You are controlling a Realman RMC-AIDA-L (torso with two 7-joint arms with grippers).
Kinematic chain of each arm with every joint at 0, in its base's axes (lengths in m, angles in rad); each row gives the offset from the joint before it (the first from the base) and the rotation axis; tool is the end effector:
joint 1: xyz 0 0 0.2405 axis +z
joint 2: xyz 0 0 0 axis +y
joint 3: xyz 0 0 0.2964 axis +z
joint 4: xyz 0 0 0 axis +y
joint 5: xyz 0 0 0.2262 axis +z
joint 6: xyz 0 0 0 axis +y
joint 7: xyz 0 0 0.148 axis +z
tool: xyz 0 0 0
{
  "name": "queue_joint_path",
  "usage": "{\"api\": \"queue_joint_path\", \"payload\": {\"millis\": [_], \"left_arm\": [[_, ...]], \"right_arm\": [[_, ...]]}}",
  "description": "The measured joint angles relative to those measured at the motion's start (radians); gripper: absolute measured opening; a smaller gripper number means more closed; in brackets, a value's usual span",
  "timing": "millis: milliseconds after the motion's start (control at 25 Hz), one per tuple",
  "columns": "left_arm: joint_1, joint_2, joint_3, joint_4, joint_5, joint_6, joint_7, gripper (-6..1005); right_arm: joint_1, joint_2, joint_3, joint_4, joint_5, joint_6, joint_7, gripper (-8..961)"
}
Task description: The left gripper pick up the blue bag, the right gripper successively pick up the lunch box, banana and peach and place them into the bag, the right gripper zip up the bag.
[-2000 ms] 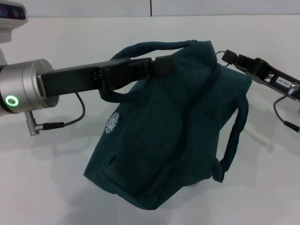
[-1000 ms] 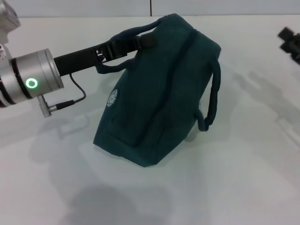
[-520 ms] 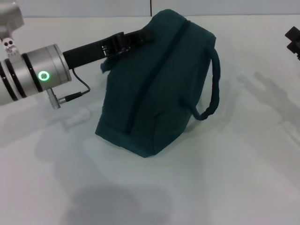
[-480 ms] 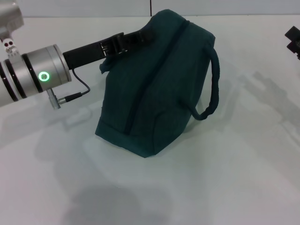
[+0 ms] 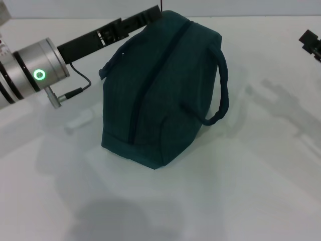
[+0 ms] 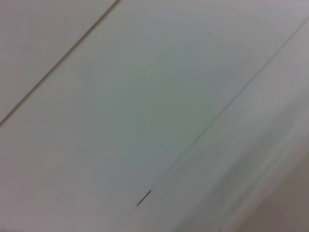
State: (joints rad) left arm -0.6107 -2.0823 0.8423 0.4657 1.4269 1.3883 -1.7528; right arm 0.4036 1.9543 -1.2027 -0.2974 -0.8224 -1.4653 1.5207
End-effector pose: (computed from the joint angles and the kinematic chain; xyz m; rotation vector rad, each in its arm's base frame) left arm -0.2472 0.4106 -0.0276 -2.2965 -1.2368 -1.3496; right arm 0.3346 0.3541 0.0164 -1.9892 1.1956 1.4824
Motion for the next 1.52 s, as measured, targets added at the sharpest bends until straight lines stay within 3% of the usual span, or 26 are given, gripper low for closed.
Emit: {"api": "queue_joint_path", "payload": {"millis": [400,640,920,1120,1320,1440,1520], "left_arm": [[-0.011,0.008,0.004,0.084,-0.004,0.060,-0.030,876],[-0.005,0.031,0.000,0.111,-0.013,0.222,-0.035,885],[0.084,0.070,0.004,0.250,0.005,0.388,-0.022,893],[0.163,0.097,0.007,0.335,0.116,0.440,0.042,893],[0.224,0.117,0.005,0.338,0.214,0.448,0.147,893],[0.271,0.113,0.006,0.335,0.243,0.461,0.253,893],[0.289,0.107,0.007,0.333,0.246,0.469,0.286,893]], "right_arm": [[0.015,-0.029,0.005,-0.027,-0.063,-0.185,-0.142,848],[0.008,-0.027,0.002,-0.029,-0.066,-0.312,-0.268,874],[0.004,-0.030,0.001,-0.075,-0.193,-0.393,-0.379,873],[0.005,-0.010,0.006,-0.143,-0.359,-0.376,-0.413,872],[0.014,0.033,0.003,-0.190,-0.508,-0.307,-0.437,872],[0.014,0.056,-0.004,-0.197,-0.563,-0.256,-0.478,871],[0.014,0.059,-0.016,-0.194,-0.574,-0.229,-0.488,871]]}}
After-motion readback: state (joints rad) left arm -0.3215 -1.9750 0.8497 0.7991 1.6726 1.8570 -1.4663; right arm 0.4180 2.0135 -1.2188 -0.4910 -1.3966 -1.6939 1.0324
